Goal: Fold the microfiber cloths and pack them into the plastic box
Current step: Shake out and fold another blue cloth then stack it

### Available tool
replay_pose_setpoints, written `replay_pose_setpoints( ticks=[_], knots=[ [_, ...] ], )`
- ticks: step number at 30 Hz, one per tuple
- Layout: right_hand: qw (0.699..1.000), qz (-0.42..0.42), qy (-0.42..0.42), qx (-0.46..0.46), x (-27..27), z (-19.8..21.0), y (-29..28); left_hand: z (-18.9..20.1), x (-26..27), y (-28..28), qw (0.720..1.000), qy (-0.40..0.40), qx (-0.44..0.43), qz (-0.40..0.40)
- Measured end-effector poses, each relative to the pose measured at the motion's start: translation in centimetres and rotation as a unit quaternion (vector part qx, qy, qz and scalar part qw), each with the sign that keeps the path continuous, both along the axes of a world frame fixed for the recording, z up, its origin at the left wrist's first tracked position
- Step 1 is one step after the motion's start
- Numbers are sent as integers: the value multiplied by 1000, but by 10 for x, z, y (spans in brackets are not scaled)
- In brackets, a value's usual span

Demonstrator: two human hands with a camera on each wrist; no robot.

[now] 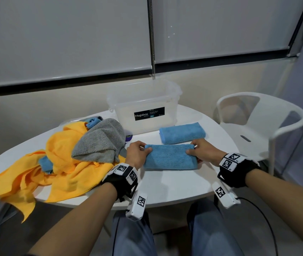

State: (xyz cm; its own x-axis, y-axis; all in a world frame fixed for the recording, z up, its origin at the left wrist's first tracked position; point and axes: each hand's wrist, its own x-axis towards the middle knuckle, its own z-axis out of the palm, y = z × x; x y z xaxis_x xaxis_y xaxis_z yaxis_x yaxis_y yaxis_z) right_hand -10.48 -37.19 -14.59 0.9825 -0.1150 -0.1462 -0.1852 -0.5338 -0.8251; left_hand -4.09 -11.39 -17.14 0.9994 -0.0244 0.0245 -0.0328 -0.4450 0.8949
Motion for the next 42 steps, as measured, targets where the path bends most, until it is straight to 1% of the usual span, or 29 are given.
replay_pose_setpoints(
  ticks=[3, 7, 10, 14, 16, 19, 22, 25, 26, 28, 30, 32, 34, 36, 38, 42],
  knots=[
    [1000, -20, 7, -15, 3, -2, 2, 2, 4, -9, 999, -24, 38, 6],
    [997, -48, 14, -58, 9, -6, 4, 0, 9, -16, 996, -24, 89, 11],
    [993, -71, 21, -90, 12, -10, 7, -6, 11, -19, 989, -26, 144, 3],
    [991, -99, 24, -83, 15, -16, 10, -8, 9, -21, 984, -23, 175, 6],
    [990, -101, 32, -91, 16, -16, 12, -8, 9, -23, 982, -13, 190, 14],
    [986, -88, 56, -129, 18, -17, 14, -8, 10, -24, 971, 25, 235, 20],
    [985, -82, 77, -132, 19, -19, 13, -12, 17, -22, 963, 71, 260, -8],
    [984, -68, 75, -145, 19, -17, 11, -7, 18, -19, 965, 119, 227, -47],
    [985, -63, 70, -145, 19, -15, 10, -4, 18, -18, 969, 132, 201, -54],
    [988, -60, 57, -128, 21, -9, 6, 1, 20, -17, 980, 142, 122, -60],
    [994, -77, 35, -67, 27, 0, -2, 10, 21, -17, 988, 141, 24, -62],
    [994, -104, 7, 32, 34, 14, -14, 23, 22, -21, 987, 134, -65, -62],
    [986, -122, -28, 109, 41, 31, -26, 36, 27, -28, 985, 112, -115, -63],
    [985, -107, -46, 125, 53, 43, -39, 48, 37, -39, 985, 84, -134, -63],
    [989, -99, -49, 95, 68, 48, -52, 53, 50, -51, 988, 64, -131, -49],
    [989, -132, -73, 13, 98, 44, -71, 49, 75, -72, 994, 34, -107, 6]
  ],
)
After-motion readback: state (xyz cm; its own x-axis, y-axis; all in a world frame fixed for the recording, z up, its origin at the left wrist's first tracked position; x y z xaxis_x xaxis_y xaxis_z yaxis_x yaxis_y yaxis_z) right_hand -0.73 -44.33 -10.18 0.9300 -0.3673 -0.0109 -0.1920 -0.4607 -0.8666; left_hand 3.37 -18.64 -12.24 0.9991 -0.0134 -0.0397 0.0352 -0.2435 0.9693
